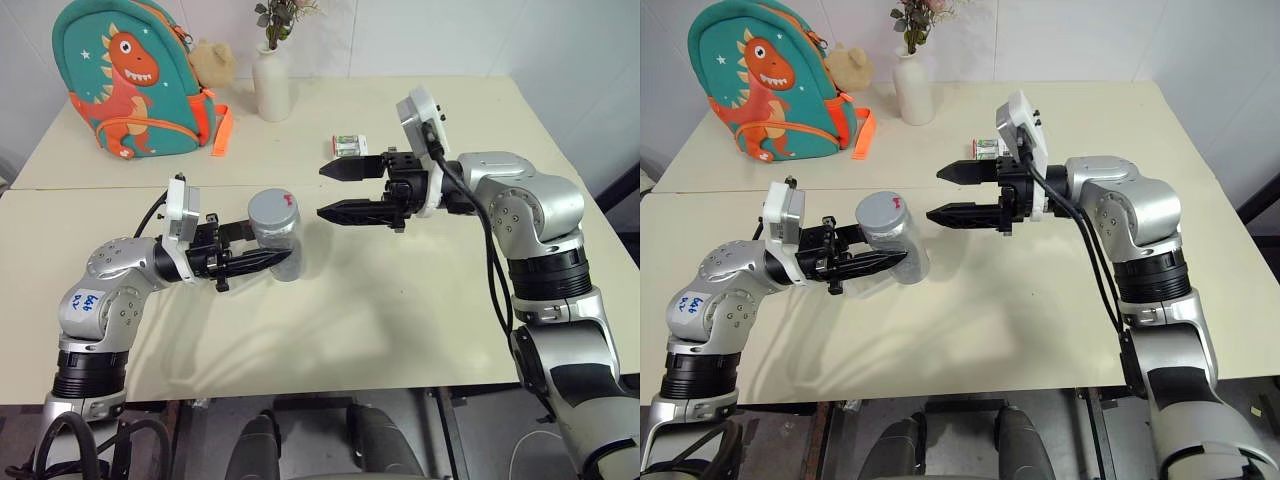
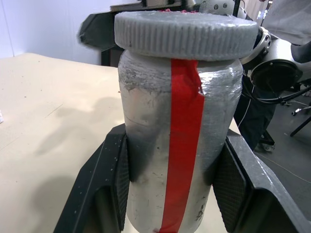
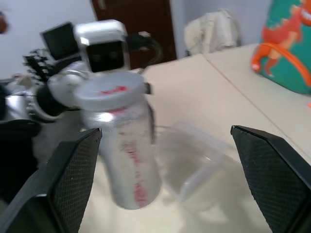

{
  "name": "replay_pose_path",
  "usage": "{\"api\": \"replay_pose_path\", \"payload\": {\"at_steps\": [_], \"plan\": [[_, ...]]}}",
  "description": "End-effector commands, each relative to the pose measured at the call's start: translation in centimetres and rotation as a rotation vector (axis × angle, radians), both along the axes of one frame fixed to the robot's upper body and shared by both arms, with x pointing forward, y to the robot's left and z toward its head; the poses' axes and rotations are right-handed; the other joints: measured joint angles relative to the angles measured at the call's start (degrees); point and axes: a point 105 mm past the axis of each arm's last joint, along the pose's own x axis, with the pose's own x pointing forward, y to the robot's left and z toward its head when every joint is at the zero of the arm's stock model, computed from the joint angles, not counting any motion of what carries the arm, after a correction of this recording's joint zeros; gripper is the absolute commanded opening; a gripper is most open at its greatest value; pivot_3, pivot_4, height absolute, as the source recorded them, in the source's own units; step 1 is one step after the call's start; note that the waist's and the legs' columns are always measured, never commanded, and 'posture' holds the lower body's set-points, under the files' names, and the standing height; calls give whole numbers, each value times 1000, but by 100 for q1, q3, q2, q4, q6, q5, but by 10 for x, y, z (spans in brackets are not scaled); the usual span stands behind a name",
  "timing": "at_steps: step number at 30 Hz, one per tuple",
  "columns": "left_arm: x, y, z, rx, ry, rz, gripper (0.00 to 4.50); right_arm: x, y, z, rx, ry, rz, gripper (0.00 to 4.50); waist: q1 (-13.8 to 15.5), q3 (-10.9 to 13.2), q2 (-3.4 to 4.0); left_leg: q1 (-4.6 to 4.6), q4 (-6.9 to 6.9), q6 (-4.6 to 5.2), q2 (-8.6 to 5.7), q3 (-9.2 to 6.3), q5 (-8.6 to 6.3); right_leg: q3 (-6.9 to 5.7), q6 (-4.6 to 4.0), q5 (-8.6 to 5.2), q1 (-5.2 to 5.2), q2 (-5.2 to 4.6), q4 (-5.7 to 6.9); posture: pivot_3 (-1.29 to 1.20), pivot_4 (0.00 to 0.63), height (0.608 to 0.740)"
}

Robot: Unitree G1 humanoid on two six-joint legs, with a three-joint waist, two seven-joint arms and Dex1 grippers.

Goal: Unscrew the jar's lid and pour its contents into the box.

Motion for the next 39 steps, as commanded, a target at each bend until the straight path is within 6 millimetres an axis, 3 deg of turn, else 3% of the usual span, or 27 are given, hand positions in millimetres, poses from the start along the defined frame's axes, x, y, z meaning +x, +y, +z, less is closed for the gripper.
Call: {"api": "replay_pose_path", "payload": {"at_steps": [1,9,20,31,39], "plan": [[-5,0,10,10,-47,-12,1965,-21,5,18,55,-63,87,4464,-2,0,0,0,0,0,0,0,0,0,0,0,0,0,1,0,150,740],[-5,-4,7,14,-34,-24,1965,-37,45,12,62,-91,108,4464,3,0,0,2,3,-1,1,-1,0,0,0,0,0,0,7,0,150,740],[-4,-7,8,20,-35,-38,1965,-28,66,9,37,-109,69,4464,-6,0,0,1,4,-1,1,-1,0,0,0,0,-1,1,7,0,150,740],[-5,-7,8,13,-43,-34,1965,-9,46,12,36,-120,9,4464,2,0,0,0,3,-1,1,-1,0,0,0,0,0,0,6,0,150,740],[-5,-6,9,5,-51,-34,1965,-1,18,7,13,-103,-8,4464,3,0,0,1,4,-1,1,-1,0,0,0,0,0,0,6,0,150,740]]}}
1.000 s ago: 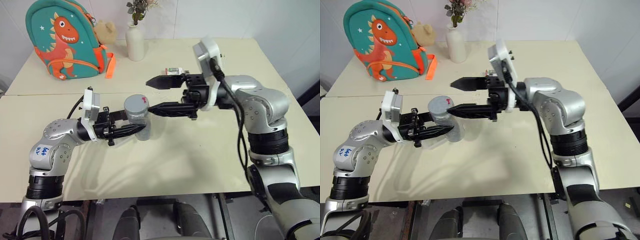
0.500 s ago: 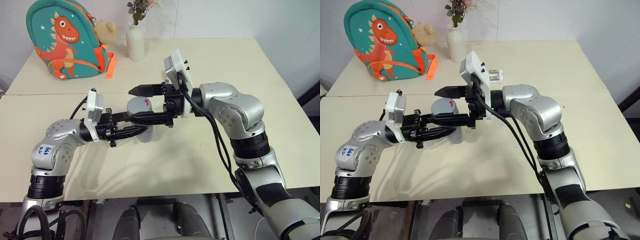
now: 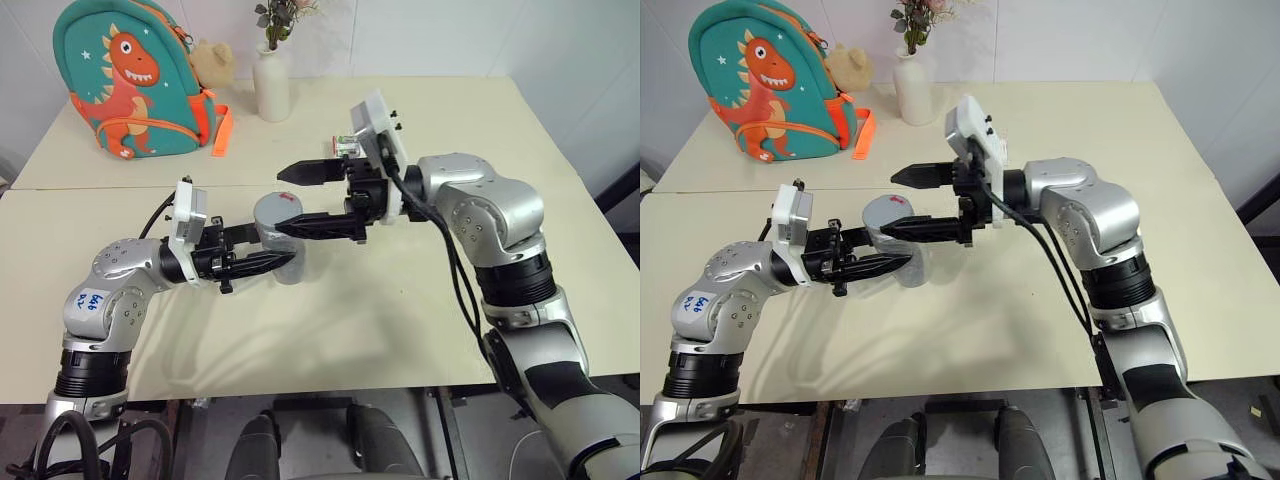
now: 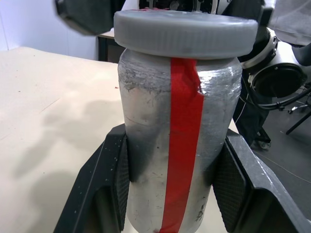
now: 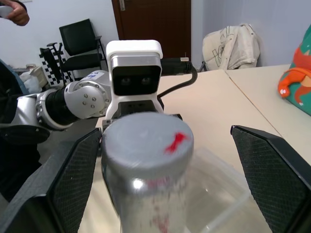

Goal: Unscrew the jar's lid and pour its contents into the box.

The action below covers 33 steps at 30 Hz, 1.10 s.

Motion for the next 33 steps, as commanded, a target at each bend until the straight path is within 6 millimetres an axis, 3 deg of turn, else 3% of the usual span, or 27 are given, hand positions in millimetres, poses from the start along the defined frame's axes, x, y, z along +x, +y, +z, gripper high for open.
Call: {"api": "replay_pose_path", "payload": {"at_steps": [1,11,16,22,33], "plan": [[-6,-3,13,-8,-72,-27,1965,6,-17,6,19,-18,-34,4464,-1,0,0,0,0,0,0,0,0,0,0,0,0,0,0,0,150,740],[-6,-1,13,-7,-72,-23,1965,8,-33,11,34,1,-29,4464,-5,0,0,0,0,0,0,0,0,0,0,0,0,1,0,0,150,740],[-6,0,13,-7,-70,-18,1965,-11,-18,20,66,-2,73,4464,-8,0,0,0,0,0,0,0,0,0,0,0,0,1,0,0,150,740],[-6,-2,11,-8,-64,-21,1965,-29,11,12,55,1,134,4464,-4,0,0,1,1,0,1,0,0,0,0,0,-1,1,6,0,150,740],[-5,-5,11,-15,-64,-30,1965,-17,31,6,31,-1,103,4464,-8,0,0,1,7,0,1,0,0,0,0,0,-1,1,9,0,150,740]]}}
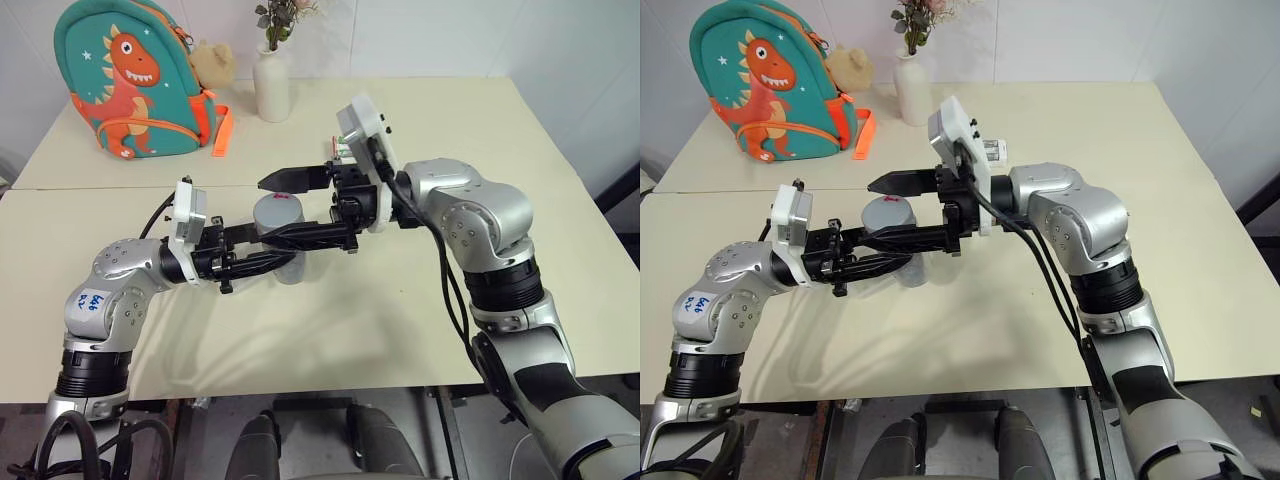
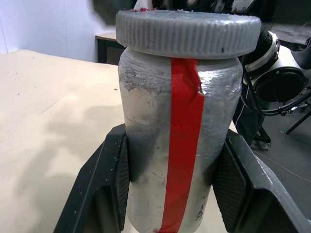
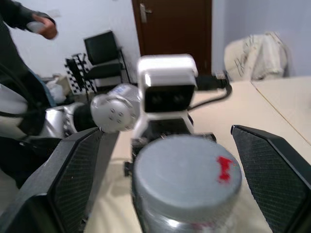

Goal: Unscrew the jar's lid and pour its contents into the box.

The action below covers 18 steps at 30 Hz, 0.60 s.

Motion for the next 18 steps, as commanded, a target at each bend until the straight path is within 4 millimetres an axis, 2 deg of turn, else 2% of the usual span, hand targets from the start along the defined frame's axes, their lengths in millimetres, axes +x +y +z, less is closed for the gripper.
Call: {"api": "replay_pose_path", "payload": {"at_steps": [1,11,18], "plan": [[-5,-4,11,-9,-56,-25,1965,2,3,12,21,-54,-8,4464,2,0,0,0,0,0,0,0,0,0,0,0,-1,0,1,0,150,740],[-4,-5,11,-12,-61,-21,1965,15,-5,16,28,-58,-47,4464,2,0,0,0,0,0,0,0,0,0,0,0,0,0,1,0,150,740],[-5,-3,12,-13,-64,-13,1965,24,-25,13,11,-42,-87,4464,9,0,0,0,0,0,0,0,0,0,0,0,0,-1,1,0,150,740]]}}
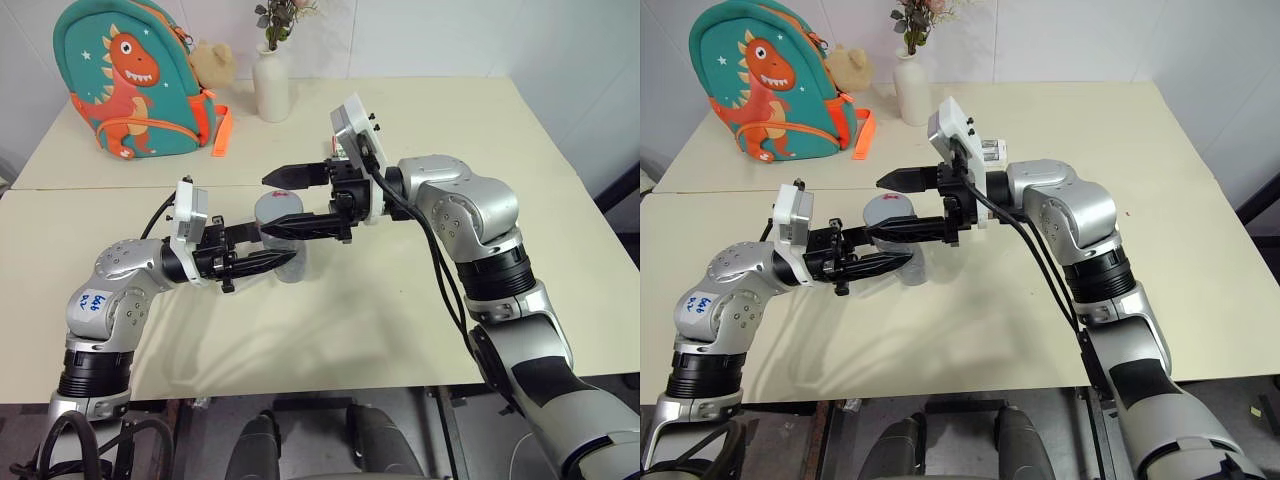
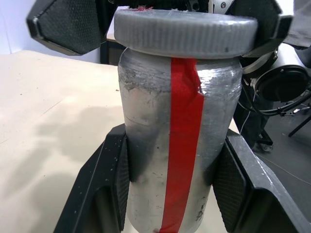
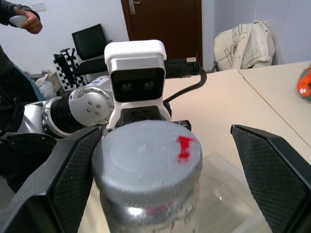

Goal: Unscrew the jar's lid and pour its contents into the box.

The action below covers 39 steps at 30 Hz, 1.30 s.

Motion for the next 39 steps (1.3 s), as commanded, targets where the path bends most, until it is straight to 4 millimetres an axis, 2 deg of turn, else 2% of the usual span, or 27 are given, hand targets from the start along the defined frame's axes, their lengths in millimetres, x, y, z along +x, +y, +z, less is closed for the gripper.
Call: {"api": "replay_pose_path", "payload": {"at_steps": [1,12,19,23,30,39], "plan": [[-6,-3,12,-8,-66,-25,1965,8,-21,12,31,-31,-54,4464,2,0,0,0,0,0,0,0,0,0,0,0,0,0,0,0,150,740],[-7,-3,12,-8,-65,-21,1965,17,-43,11,20,-16,-92,4464,-12,0,0,0,0,0,0,0,0,0,0,0,0,1,0,0,150,740],[-8,-3,12,-4,-59,-23,1965,2,-47,14,33,-4,4,4464,2,0,0,-1,0,0,0,0,0,0,0,0,0,0,-2,0,150,740],[-9,-2,11,-3,-57,-21,1965,-3,-42,15,37,-5,30,4464,-9,0,0,1,0,0,0,0,0,0,0,0,0,1,0,0,150,740],[-9,-2,11,-3,-54,-22,1965,-14,-23,14,26,-3,81,4464,-1,0,0,1,2,0,0,0,0,0,0,0,0,1,5,0,150,740],[-10,-5,10,-5,-51,-32,1965,-16,-3,10,9,3,98,4464,2,0,0,0,4,0,0,0,0,0,0,0,0,0,6,0,150,740]]}}
